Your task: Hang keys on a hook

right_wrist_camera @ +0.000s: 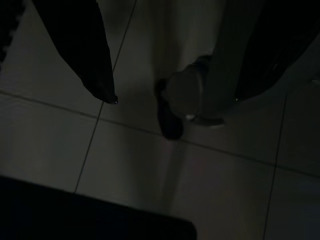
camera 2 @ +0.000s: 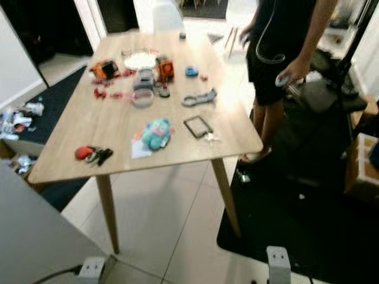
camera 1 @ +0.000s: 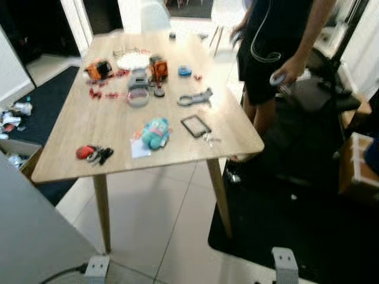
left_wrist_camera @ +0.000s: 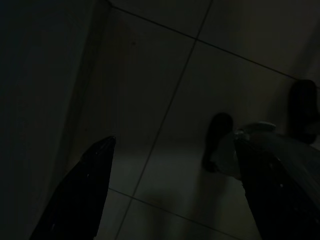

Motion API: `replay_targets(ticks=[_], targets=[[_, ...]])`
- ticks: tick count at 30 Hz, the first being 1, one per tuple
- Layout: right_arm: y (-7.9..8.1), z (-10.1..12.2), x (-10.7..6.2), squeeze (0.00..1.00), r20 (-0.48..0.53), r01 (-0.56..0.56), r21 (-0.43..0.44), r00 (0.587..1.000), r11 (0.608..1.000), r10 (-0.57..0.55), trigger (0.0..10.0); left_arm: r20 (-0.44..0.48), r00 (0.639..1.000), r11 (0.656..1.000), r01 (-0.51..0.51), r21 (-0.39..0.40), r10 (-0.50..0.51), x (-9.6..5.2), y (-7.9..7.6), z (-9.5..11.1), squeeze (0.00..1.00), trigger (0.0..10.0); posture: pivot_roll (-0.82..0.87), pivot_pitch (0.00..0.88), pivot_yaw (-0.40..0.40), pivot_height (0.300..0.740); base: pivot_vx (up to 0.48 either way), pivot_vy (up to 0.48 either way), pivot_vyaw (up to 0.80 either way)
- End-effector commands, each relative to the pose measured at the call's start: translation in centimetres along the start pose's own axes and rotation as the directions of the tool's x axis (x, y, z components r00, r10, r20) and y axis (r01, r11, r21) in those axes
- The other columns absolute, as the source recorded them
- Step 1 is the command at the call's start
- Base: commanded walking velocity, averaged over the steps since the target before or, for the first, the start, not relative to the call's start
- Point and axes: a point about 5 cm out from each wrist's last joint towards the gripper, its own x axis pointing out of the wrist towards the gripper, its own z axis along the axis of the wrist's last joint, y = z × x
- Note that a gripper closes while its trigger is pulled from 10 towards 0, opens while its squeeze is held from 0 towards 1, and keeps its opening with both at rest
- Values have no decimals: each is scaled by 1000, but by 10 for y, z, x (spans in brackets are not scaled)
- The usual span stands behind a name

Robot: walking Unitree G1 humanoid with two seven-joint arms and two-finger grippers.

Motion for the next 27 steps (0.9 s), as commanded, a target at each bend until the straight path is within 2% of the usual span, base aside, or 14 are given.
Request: replay_targets(ticks=[1, 13, 24, 27], targets=[[7, -4, 0, 0, -12, -23, 11, 1000, 1000, 24, 10000, -32, 999, 1000, -12, -13, 12, -2, 4, -11, 0, 10000, -76, 27, 44, 740, 0, 0, 0], [8, -2, 1, 0, -6, -35, 15, 999, 999, 35, 10000, -30, 1000, 1000, 6, 3, -6, -1, 2, -9, 0, 10000, -77, 23, 43, 740, 0, 0, 782], [7, -1, 1, 0, -1, -31, 13, 1000, 999, 31, 10000, -38, 999, 1000, 21, 1, -20, -1, -1, -10, 0, 10000, -79, 16, 39, 740, 0, -480, 779], [5, -3, 0, 0, -16, -18, 12, 1000, 1000, 19, 10000, -26, 1000, 1000, 10, -18, -10, -1, -1, -10, 0, 10000, -80, 13, 35, 740, 0, 0, 0]])
